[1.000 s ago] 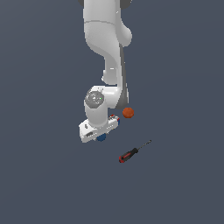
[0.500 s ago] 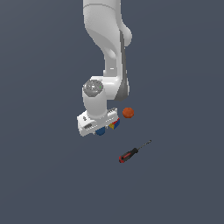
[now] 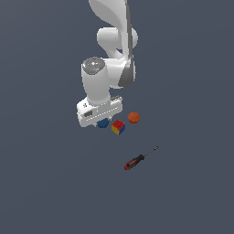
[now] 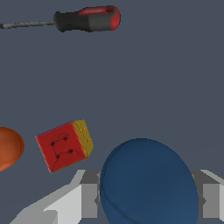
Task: Pick up a designated object from a clutter of objects.
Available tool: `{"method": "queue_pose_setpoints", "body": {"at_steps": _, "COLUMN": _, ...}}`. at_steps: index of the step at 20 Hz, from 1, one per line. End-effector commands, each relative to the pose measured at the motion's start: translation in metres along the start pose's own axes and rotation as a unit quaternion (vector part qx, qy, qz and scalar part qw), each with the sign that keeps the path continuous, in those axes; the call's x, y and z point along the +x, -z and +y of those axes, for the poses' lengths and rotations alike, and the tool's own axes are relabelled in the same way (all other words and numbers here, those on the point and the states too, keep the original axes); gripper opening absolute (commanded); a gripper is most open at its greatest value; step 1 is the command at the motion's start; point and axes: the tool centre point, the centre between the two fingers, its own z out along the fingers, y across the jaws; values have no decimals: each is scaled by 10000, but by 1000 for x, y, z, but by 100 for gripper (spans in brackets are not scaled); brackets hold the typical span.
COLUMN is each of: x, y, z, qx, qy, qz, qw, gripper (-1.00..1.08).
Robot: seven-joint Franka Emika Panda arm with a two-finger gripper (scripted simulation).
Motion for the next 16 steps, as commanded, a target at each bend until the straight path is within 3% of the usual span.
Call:
{"method": "queue_pose_setpoints", "body": {"at_steps": 1, "x": -9, "y": 20, "z": -3, "qx": -2, "qy": 0, "qz": 4, "qw": 10000, "gripper": -100}}
{"method": "queue_pose_setpoints", "body": {"at_steps": 16, "x": -63, "y": 147, "z": -23, "qx": 1, "qy": 1, "qz": 5, "qw": 10000, "gripper": -100}}
